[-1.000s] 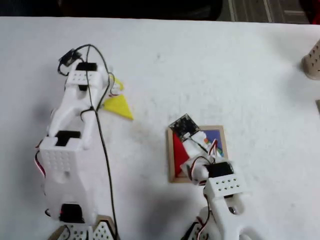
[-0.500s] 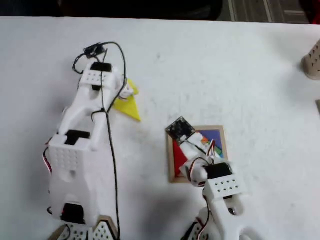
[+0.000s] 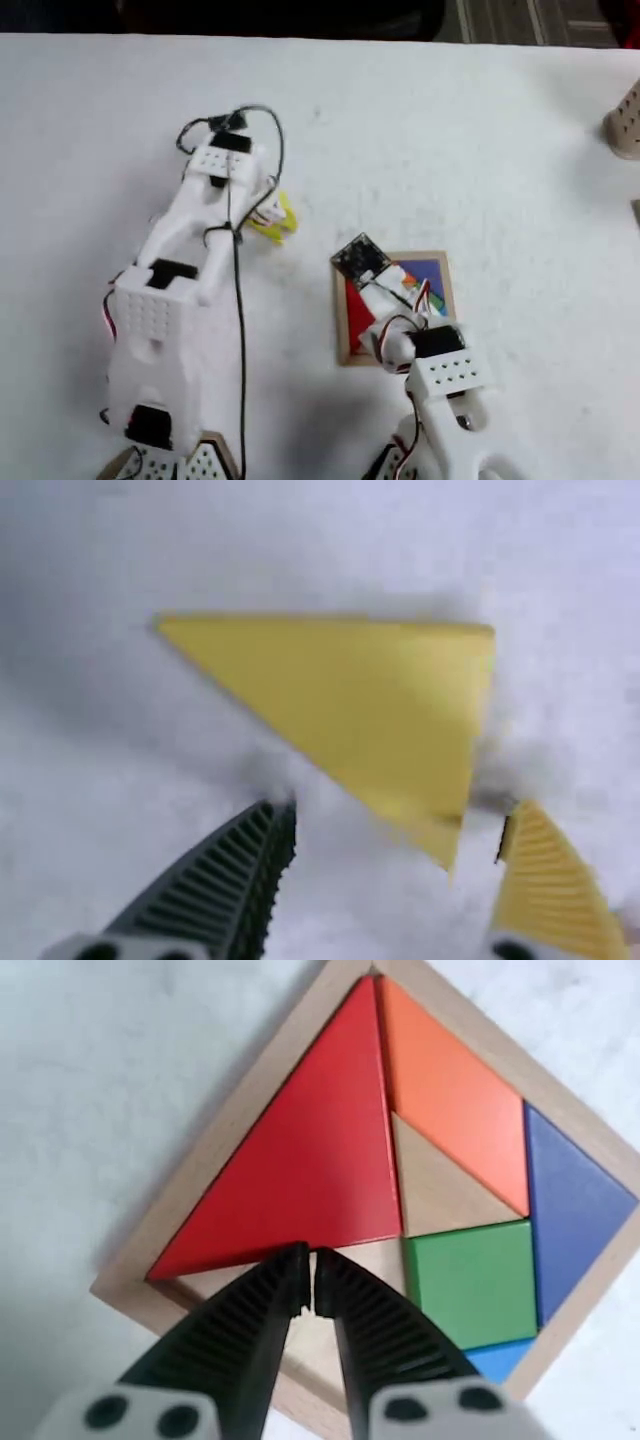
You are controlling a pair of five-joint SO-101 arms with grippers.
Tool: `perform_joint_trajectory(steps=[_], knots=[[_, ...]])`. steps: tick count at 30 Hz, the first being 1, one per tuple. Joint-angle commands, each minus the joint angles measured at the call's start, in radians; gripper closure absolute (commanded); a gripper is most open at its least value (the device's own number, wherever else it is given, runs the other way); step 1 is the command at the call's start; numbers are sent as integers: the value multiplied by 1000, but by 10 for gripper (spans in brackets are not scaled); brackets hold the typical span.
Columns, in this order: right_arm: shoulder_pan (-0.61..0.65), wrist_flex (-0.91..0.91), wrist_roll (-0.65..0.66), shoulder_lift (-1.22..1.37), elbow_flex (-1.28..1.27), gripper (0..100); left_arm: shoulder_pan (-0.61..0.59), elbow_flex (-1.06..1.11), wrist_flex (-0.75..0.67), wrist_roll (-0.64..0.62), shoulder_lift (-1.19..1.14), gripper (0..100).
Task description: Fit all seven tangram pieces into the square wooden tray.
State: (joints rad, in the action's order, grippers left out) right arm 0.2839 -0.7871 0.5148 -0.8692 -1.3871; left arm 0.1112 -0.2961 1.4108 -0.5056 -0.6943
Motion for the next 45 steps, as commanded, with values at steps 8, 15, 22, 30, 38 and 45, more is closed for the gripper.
perform_joint_trajectory(steps=[8, 15, 22, 30, 38, 45], knots=[[19, -8, 11, -19, 2, 981, -73, -94, 29, -92, 31, 657], [19, -8, 11, -19, 2, 981, -85, -238, 38, -311, 36, 661], [19, -8, 11, -19, 2, 981, -67, -368, 0, -250, 22, 748], [19, -8, 11, -19, 2, 981, -36, -381, -210, -161, -104, 959], [19, -8, 11, -19, 2, 981, 70, -370, -124, 15, -137, 958], [19, -8, 11, -19, 2, 981, 124, -370, 98, 120, -137, 964]])
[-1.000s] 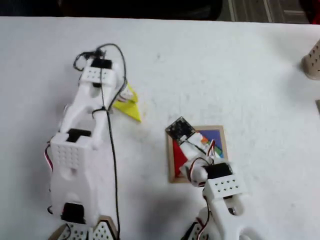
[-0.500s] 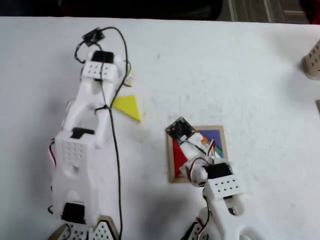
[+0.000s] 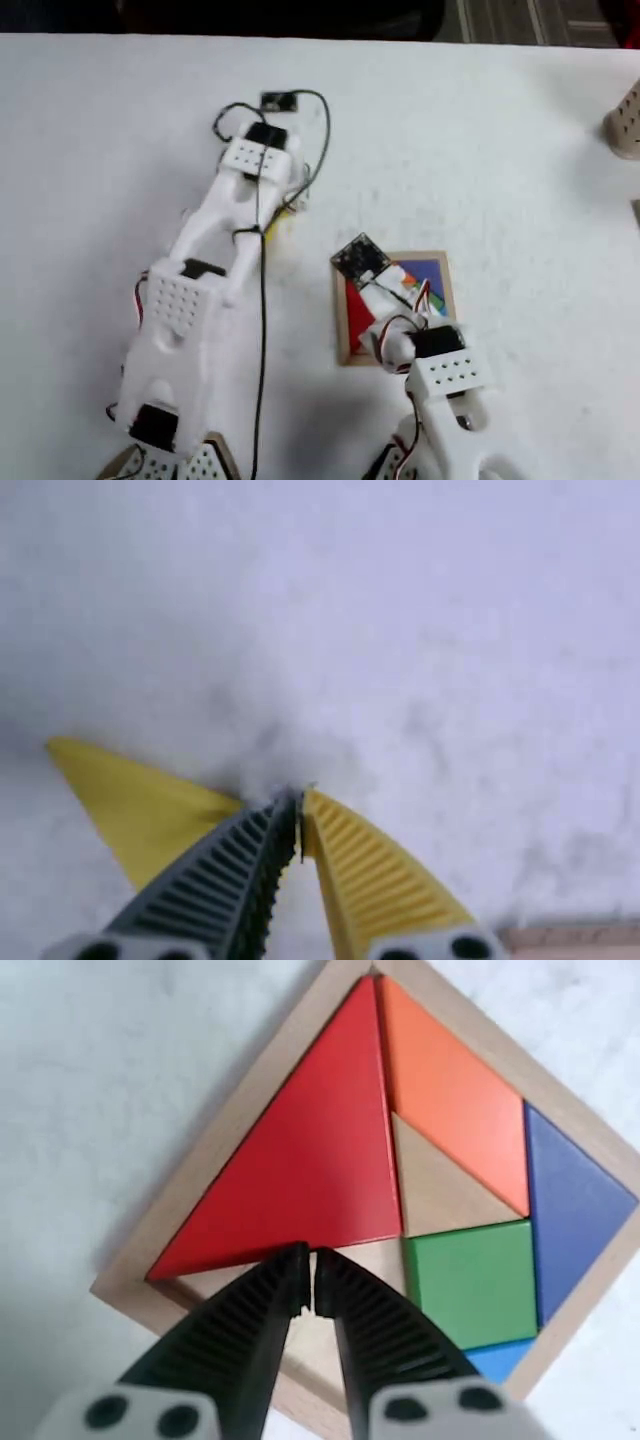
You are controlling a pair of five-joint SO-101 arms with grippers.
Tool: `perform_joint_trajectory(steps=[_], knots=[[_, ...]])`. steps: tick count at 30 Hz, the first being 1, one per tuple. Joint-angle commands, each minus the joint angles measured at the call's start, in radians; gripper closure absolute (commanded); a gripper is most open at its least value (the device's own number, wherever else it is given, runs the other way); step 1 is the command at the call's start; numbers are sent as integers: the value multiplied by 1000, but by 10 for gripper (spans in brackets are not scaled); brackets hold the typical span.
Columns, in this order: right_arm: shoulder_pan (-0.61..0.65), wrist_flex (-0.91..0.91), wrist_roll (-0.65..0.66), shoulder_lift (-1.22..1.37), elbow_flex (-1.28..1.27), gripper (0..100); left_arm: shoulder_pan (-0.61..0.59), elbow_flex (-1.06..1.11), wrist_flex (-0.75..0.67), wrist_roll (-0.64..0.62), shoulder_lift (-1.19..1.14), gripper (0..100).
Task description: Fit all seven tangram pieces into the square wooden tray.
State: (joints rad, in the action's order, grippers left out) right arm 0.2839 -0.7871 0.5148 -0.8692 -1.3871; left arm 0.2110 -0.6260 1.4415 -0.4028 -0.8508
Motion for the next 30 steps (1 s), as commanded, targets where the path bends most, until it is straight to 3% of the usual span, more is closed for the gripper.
perform_joint_trajectory(steps=[1, 10, 20, 24, 30], knots=[[19, -8, 11, -19, 2, 981, 24, -40, 83, 20, 19, 979], [19, -8, 11, -19, 2, 981, 30, 86, 149, 77, 61, 980], [19, -8, 12, -19, 2, 981, -16, 710, -161, 95, 545, 977], [19, -8, 12, -19, 2, 981, -70, 896, -259, 236, 719, 976], [19, -8, 12, -19, 2, 981, -128, 1028, -328, 345, 889, 958]])
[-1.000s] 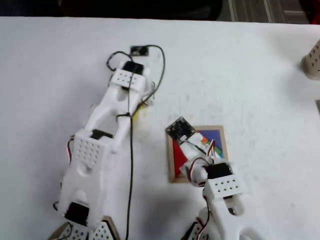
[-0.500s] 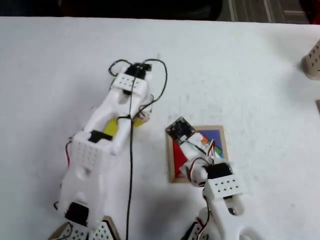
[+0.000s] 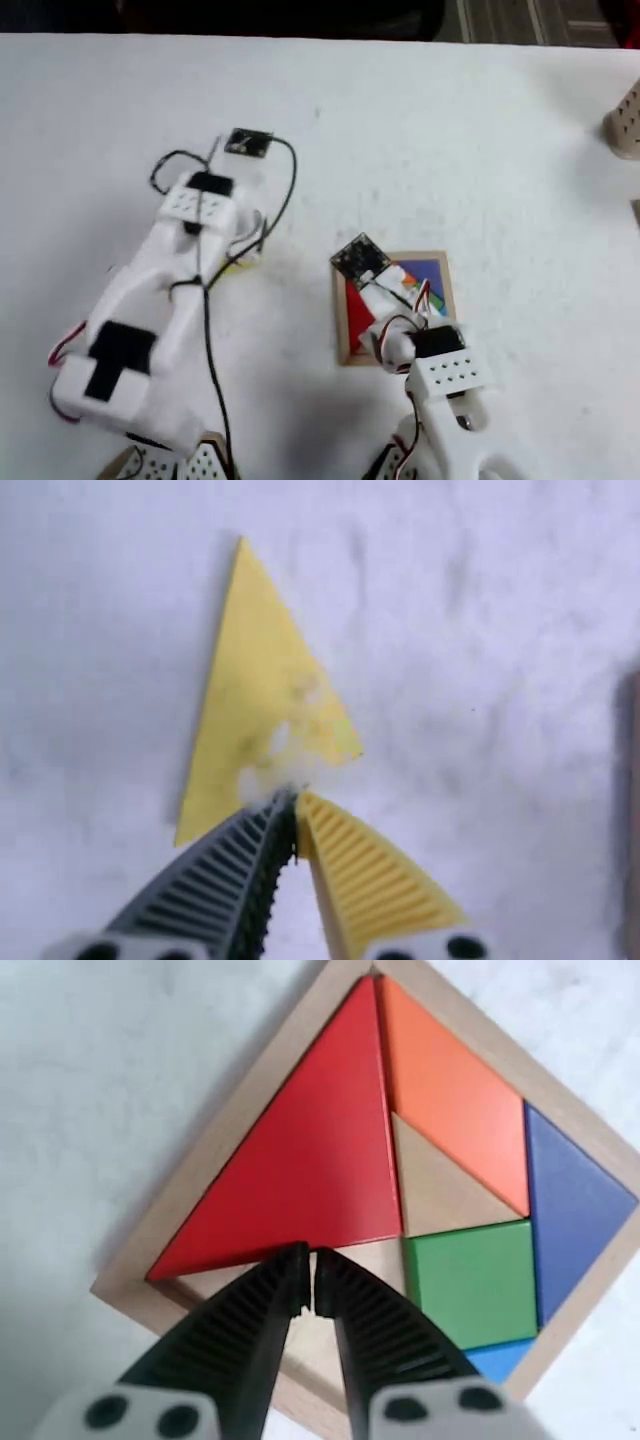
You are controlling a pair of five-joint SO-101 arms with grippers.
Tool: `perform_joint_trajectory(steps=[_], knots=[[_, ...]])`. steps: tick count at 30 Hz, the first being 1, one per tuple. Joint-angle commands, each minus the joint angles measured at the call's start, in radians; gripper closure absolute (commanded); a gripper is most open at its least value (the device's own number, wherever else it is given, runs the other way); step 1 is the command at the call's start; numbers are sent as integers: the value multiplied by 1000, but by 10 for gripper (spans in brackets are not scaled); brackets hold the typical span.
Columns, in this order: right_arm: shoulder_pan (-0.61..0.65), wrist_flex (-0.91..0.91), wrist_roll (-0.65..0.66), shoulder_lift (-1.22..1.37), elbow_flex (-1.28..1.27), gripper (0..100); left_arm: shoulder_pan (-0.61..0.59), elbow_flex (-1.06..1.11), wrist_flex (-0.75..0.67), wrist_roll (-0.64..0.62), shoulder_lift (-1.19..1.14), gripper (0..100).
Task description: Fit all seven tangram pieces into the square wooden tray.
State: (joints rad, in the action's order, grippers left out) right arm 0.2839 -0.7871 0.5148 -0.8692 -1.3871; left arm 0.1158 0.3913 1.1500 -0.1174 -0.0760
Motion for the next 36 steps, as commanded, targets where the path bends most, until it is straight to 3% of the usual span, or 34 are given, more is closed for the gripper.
perform_joint_trajectory(steps=[1, 6, 8, 14, 19, 29, 36], knots=[[19, -8, 12, -19, 2, 981, -44, 15, -37, 89, 133, 929], [19, -8, 12, -18, 2, 981, -70, 43, -61, 285, 142, 688], [19, -8, 12, -18, 2, 981, -79, 61, -92, 368, 119, 643], [19, -7, 37, -18, 2, 981, -154, -38, -138, 428, -102, 644], [39, -7, 69, -25, -11, 981, -156, -198, -87, 488, -278, 640], [44, -7, 71, -25, -12, 981, -114, -244, -49, 491, -309, 647], [44, -7, 71, -25, -12, 981, -77, -232, -46, 410, -309, 755]])
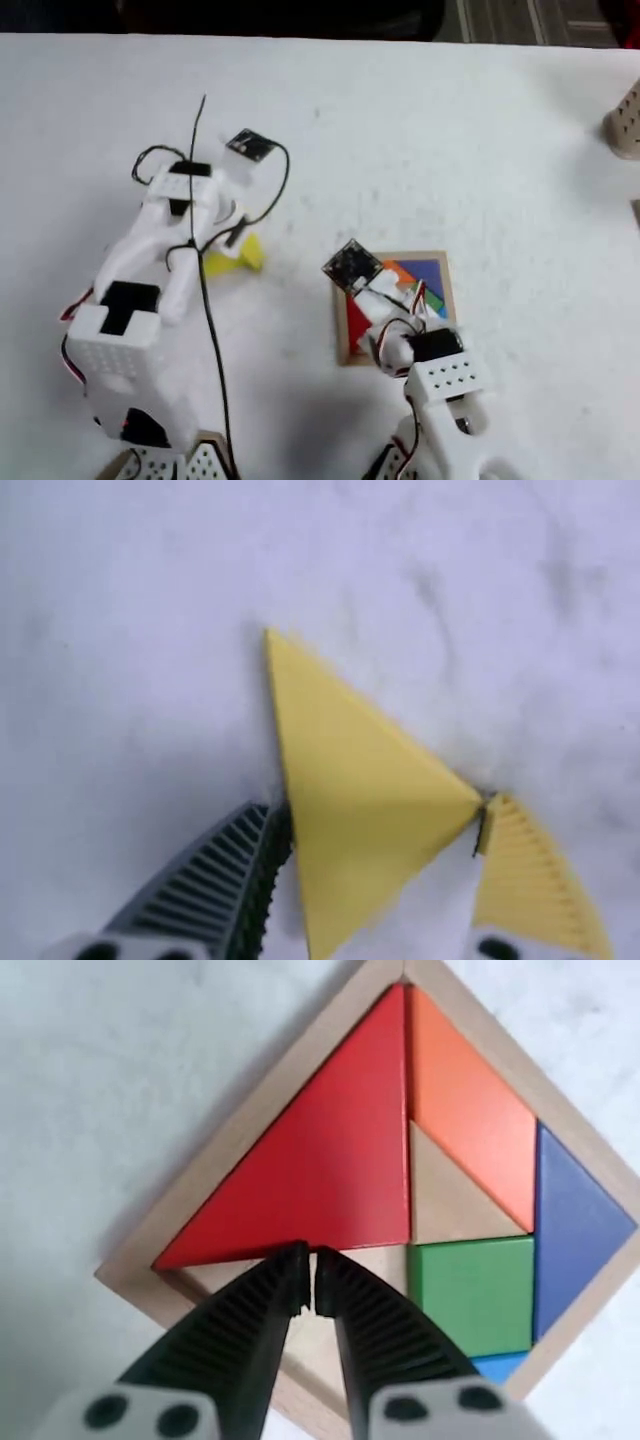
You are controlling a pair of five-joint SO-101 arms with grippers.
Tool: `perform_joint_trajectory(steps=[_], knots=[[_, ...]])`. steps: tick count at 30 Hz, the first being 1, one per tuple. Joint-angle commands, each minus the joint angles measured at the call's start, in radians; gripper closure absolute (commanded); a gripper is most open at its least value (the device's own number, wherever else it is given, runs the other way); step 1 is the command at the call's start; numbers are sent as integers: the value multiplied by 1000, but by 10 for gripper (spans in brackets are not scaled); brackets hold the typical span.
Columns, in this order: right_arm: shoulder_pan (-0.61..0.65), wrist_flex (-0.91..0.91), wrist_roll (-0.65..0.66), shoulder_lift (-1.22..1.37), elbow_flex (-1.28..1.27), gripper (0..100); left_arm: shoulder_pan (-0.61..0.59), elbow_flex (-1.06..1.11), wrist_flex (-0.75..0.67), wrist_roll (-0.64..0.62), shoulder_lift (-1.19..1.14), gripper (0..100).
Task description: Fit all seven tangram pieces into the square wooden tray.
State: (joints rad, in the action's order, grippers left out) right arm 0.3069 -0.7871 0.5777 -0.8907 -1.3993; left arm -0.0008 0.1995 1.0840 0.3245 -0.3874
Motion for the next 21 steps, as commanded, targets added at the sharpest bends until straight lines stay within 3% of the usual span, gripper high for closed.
perform_joint_trajectory(steps=[1, 13, 21], knots=[[21, -7, 8, -4, 0, 981, 48, -37, 20, -32, 4, 757], [19, -7, 8, -4, 0, 981, 58, -34, 44, -35, 13, 759], [19, -7, 8, -4, 0, 981, 76, -31, 115, -117, 105, 759]])
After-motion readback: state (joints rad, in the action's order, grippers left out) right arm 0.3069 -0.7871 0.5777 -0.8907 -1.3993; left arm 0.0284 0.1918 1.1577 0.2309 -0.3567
